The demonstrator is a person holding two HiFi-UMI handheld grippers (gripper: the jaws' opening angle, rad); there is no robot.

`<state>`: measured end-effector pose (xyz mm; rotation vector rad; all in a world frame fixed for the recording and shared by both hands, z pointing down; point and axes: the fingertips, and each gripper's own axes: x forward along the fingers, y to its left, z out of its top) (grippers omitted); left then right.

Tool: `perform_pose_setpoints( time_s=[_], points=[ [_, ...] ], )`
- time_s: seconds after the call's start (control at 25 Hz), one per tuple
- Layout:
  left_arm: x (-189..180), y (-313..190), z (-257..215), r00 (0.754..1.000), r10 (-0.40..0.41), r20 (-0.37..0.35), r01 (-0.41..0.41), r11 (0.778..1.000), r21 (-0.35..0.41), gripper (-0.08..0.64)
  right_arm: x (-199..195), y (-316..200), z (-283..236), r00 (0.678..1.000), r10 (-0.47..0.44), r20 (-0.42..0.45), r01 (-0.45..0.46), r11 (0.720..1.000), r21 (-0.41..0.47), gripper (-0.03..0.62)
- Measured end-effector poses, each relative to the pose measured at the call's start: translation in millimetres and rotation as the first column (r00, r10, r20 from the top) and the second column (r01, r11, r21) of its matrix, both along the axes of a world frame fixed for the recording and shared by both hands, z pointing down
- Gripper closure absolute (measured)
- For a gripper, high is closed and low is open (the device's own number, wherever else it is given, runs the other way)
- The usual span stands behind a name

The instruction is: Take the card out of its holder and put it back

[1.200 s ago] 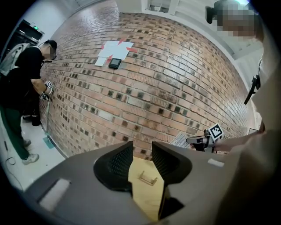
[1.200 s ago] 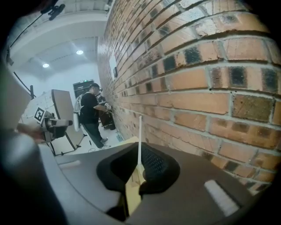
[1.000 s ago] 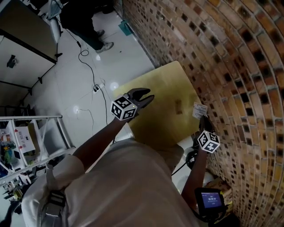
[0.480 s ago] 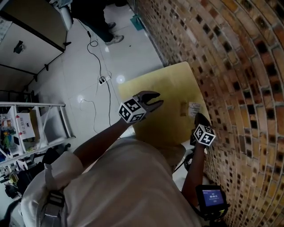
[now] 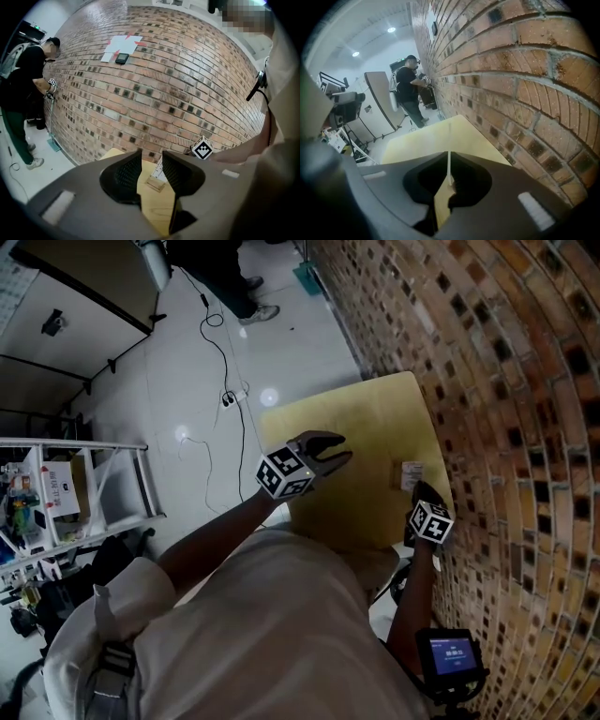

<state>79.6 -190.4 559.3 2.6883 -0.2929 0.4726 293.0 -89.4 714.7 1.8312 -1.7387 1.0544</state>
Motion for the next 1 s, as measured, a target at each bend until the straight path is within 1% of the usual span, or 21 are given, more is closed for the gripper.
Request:
perform_pose_setpoints(
  time_s=[0.16,0.36,0.56,0.72,0.88,1.0],
  points=[
    [-4,-3,5,1.0,-0.014,0.011,0.015,1.0,-0.013,0.403,-3,-1,8,1.0,-0.005,-0.005,0.005,1.0,-0.027,0.577],
    [-3,-6,10,1.0,-0.015,0.017,0.016,0.999,-0.029,0.405,-4,-3,13,1.0,0.012,0.004,-0.011,1.0,-0.027,0.577],
    [1,-9,11,1.0,-0.014,0.014,0.014,0.999,-0.032,0.408,-3,-5,11,1.0,0.0,-0.03,-0.001,0.999,-0.035,0.577],
    [3,-8,12,1.0,-0.009,0.014,0.009,0.999,-0.041,0.408,-5,1,12,0.999,0.002,-0.033,-0.004,0.999,-0.051,0.577],
    [3,-6,13,1.0,0.002,0.014,-0.002,0.999,-0.046,0.408,-6,2,14,0.999,0.018,-0.03,-0.019,0.999,-0.04,0.577],
    [2,-7,13,1.0,0.006,0.014,-0.005,0.999,-0.047,0.408,-7,-2,15,0.999,0.012,-0.036,-0.014,0.999,-0.036,0.577]
  ],
)
